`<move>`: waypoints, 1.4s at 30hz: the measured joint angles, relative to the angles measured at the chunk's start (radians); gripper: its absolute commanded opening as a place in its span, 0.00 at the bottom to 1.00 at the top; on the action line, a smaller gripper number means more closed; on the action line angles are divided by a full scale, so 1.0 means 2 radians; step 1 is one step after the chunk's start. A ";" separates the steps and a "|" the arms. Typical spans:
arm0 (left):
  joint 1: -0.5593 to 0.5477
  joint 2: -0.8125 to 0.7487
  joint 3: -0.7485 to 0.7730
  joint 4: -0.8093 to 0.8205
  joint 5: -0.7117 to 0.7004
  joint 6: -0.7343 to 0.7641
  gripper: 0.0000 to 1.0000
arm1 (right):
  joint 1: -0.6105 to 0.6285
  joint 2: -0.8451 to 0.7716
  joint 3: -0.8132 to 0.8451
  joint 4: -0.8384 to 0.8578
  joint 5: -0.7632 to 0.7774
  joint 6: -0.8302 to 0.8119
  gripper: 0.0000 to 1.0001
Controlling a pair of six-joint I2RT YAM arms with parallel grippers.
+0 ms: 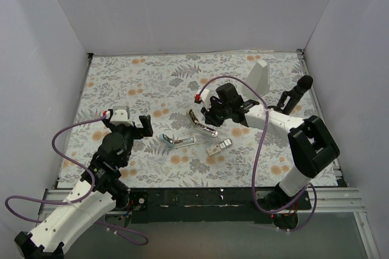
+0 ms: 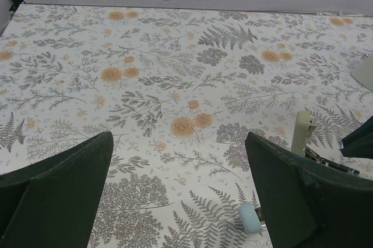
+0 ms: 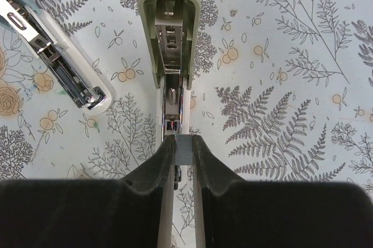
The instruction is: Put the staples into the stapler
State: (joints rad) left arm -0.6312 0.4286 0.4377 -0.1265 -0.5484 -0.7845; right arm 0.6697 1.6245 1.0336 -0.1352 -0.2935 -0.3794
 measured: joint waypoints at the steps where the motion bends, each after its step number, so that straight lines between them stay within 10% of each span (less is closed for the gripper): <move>1: 0.001 0.001 0.000 0.000 0.000 0.000 0.98 | 0.000 0.000 -0.002 0.000 0.000 0.002 0.02; 42: 0.005 0.003 0.000 0.000 0.007 0.000 0.98 | 0.000 0.011 -0.025 -0.004 -0.001 0.018 0.02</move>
State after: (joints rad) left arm -0.6216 0.4355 0.4377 -0.1265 -0.5339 -0.7853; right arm 0.6697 1.6474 0.9836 -0.1436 -0.2951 -0.3428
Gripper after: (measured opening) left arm 0.982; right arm 0.208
